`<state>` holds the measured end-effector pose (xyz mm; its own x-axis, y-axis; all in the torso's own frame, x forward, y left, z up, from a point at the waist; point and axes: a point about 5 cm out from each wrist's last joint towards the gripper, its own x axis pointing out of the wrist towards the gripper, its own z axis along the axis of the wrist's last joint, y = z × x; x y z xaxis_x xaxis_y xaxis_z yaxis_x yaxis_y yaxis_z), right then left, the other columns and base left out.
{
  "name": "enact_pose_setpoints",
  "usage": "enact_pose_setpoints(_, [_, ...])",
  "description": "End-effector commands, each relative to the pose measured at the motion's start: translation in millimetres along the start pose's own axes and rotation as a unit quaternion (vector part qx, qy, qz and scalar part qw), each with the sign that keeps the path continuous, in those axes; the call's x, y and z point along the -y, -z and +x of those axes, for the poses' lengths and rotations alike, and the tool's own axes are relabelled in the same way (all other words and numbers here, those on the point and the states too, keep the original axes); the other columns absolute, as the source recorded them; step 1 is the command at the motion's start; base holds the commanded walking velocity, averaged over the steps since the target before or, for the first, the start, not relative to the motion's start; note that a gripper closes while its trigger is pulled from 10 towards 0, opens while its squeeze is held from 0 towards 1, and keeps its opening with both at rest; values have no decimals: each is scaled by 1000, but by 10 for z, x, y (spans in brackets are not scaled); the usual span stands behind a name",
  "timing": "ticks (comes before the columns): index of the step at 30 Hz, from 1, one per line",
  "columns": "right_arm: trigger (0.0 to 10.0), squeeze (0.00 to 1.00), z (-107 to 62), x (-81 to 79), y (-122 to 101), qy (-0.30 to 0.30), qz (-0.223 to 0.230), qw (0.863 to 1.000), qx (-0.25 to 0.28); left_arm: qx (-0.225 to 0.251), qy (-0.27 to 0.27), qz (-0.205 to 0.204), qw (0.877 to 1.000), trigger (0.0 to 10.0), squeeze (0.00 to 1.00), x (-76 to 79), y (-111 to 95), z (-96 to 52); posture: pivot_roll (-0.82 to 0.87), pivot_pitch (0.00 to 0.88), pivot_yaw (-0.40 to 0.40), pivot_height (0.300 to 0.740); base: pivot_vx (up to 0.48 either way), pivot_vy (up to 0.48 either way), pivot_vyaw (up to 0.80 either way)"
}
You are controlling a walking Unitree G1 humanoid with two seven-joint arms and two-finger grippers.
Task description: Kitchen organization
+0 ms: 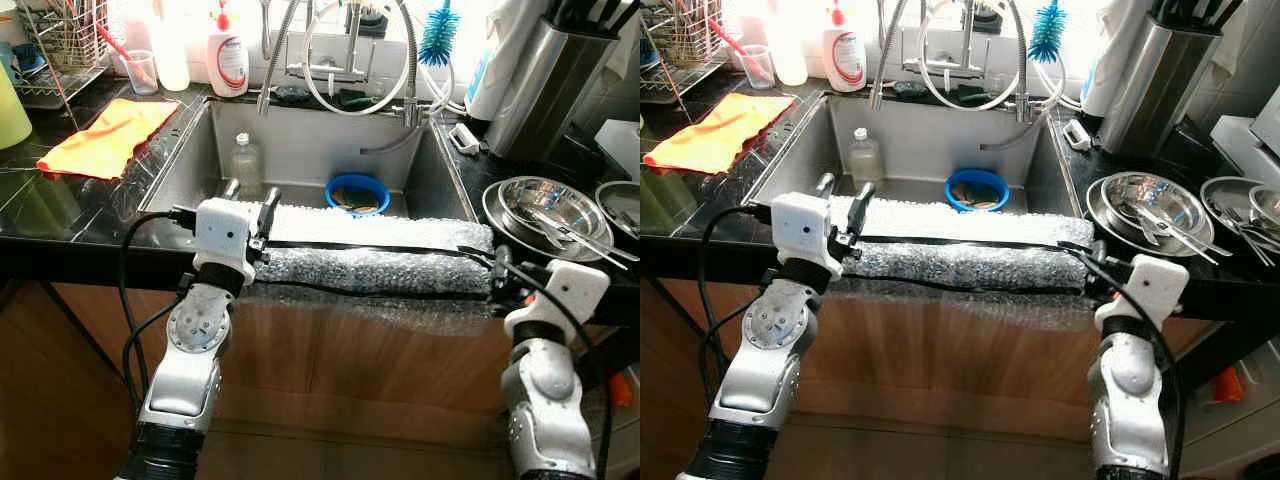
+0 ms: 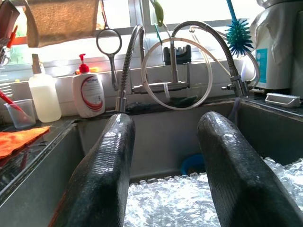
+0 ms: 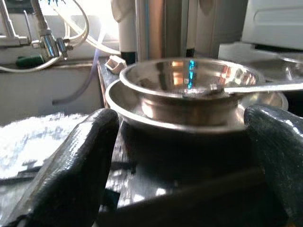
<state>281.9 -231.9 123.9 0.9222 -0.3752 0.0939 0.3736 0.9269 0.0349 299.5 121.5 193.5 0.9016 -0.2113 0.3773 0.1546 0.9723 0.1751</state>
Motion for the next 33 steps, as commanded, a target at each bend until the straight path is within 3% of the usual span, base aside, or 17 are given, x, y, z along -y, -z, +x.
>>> enact_pose_setpoints(1, [10000, 0, 19, 26, 1, 6, -7, 1000, 5, -14, 10, 8, 1000, 10000, 0, 11, 65, -32, -31, 0, -72, 740, 0, 0, 0])
enact_pose_setpoints(7, [10000, 0, 56, 29, -18, 7, -6, 1000, 14, -56, -6, 28, 998, 10000, 0, -185, 285, -163, -28, 0, -68, 740, 0, 0, 0])
enact_pose_setpoints(19, [10000, 0, 39, -55, -31, -12, -7, 1000, 23, -48, -10, 26, 998, 10000, 0, -166, 255, -159, -24, 0, -74, 740, 0, 0, 0])
enact_pose_setpoints(23, [10000, 0, -43, -39, 3, -11, -5, 1000, 21, -43, -20, 31, 998, 10000, 0, -217, 238, -183, -24, 0, -79, 740, 0, 0, 0])
enact_pose_setpoints(25, [10000, 0, -230, -8, 122, -15, -10, 1000, 3, -38, -41, 40, 998, 10000, 0, -320, 223, -238, -22, 0, -79, 740, 0, 0, 0])
enact_pose_setpoints(27, [10000, 0, -254, 1, 126, -15, -19, 1000, 6, -40, -45, 37, 998, 10000, 0, -333, 224, -245, -21, 0, -79, 740, 0, 0, 0])
enact_pose_setpoints(33, [10000, 0, -167, 26, 14, -6, -19, 999, 31, -39, -39, 35, 998, 10000, 0, -300, 222, -245, -28, 0, -80, 740, 0, 0, 0])
